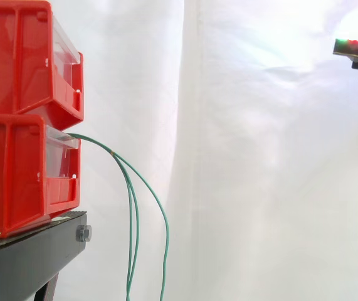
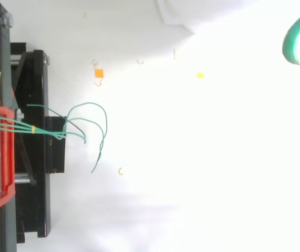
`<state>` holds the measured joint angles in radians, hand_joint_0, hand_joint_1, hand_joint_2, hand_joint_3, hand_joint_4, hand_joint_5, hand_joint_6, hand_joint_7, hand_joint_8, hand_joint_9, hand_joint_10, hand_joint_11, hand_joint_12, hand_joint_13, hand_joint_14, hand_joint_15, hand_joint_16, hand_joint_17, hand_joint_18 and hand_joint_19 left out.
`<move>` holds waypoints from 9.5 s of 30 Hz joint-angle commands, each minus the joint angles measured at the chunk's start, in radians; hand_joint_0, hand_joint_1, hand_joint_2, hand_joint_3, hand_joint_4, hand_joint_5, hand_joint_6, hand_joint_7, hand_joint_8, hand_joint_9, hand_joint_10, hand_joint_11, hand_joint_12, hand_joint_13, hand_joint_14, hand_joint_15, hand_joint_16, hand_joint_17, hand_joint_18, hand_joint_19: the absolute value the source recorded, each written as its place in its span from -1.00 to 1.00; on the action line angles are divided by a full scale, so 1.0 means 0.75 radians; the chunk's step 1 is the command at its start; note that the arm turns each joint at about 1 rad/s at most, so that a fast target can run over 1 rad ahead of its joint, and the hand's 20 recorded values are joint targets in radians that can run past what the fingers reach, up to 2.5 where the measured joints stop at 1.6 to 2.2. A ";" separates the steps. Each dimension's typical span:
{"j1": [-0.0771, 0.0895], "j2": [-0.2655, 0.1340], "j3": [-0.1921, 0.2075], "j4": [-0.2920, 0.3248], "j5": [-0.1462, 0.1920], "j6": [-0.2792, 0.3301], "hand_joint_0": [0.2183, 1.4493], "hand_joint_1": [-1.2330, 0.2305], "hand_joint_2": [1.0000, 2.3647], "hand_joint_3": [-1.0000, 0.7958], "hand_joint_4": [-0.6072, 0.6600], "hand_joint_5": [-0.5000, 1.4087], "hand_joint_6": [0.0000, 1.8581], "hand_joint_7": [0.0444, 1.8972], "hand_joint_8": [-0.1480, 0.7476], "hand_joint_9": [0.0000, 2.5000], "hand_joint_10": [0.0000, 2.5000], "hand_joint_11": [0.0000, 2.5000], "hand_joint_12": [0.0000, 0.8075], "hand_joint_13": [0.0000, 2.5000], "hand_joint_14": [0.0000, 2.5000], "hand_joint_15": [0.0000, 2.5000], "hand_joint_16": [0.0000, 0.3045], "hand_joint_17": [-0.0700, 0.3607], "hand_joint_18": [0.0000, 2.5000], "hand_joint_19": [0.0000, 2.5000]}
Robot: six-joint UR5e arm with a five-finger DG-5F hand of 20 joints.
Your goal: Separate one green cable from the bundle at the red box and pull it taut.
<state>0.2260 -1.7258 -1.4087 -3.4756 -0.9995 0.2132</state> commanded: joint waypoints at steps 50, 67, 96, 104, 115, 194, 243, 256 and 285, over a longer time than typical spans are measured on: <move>-0.128 -0.346 0.001 0.711 -0.189 -0.495 -0.81 0.10 -1.00 -0.44 0.46 -0.65 -0.46 -0.36 0.01 0.95 -0.98 0.21 0.00 0.96 -0.99 0.12 -0.42 0.25 1.00 -0.38; -0.152 -0.505 0.037 0.852 -0.242 -0.419 -0.81 0.11 -1.00 -0.44 0.46 -0.64 -0.46 -0.37 0.00 0.98 -0.99 0.30 -0.03 0.98 -0.99 0.19 -0.43 0.24 1.00 -0.31; -0.191 -0.671 0.144 0.987 -0.324 -0.462 -0.81 0.11 -1.00 -0.44 0.45 -0.64 -0.46 -0.37 -0.04 0.96 -0.99 0.29 -0.05 0.97 -0.99 0.20 -0.42 0.24 1.00 -0.32; -0.162 -0.687 0.168 1.032 -0.275 -0.499 -0.81 0.11 -1.00 -0.44 0.45 -0.64 -0.46 -0.36 -0.02 0.96 -0.99 0.29 -0.04 0.97 -0.99 0.19 -0.43 0.23 1.00 -0.31; -0.091 -0.689 0.168 1.032 -0.181 -0.503 -0.80 0.12 -1.00 -0.44 0.45 -0.64 -0.46 -0.36 -0.04 0.97 -0.99 0.31 -0.05 0.97 -0.99 0.21 -0.43 0.24 1.00 -0.31; -0.027 -0.763 0.148 1.243 -0.224 -0.362 -0.79 0.12 -1.00 -0.44 0.44 -0.64 -0.46 -0.36 -0.04 0.94 -0.99 0.29 -0.06 0.94 -0.99 0.20 -0.42 0.25 1.00 -0.33; 0.034 -0.855 0.138 1.400 -0.205 -0.155 -0.78 0.11 -1.00 -0.44 0.43 -0.63 -0.46 -0.36 -0.07 0.94 -0.99 0.28 -0.07 0.94 -0.99 0.19 -0.42 0.24 1.00 -0.32; 0.034 -0.853 0.138 1.257 -0.238 -0.043 -0.78 0.11 -1.00 -0.44 0.43 -0.63 -0.46 -0.36 -0.05 0.94 -0.99 0.28 -0.08 0.93 -0.99 0.19 -0.43 0.24 1.00 -0.32; 0.034 -0.783 0.138 1.130 -0.248 -0.023 -0.78 0.11 -1.00 -0.44 0.43 -0.63 -0.46 -0.36 -0.07 0.93 -0.99 0.28 -0.08 0.93 -0.99 0.20 -0.42 0.24 1.00 -0.32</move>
<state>0.2531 -2.3238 -1.3039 -2.6042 -1.1829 0.1948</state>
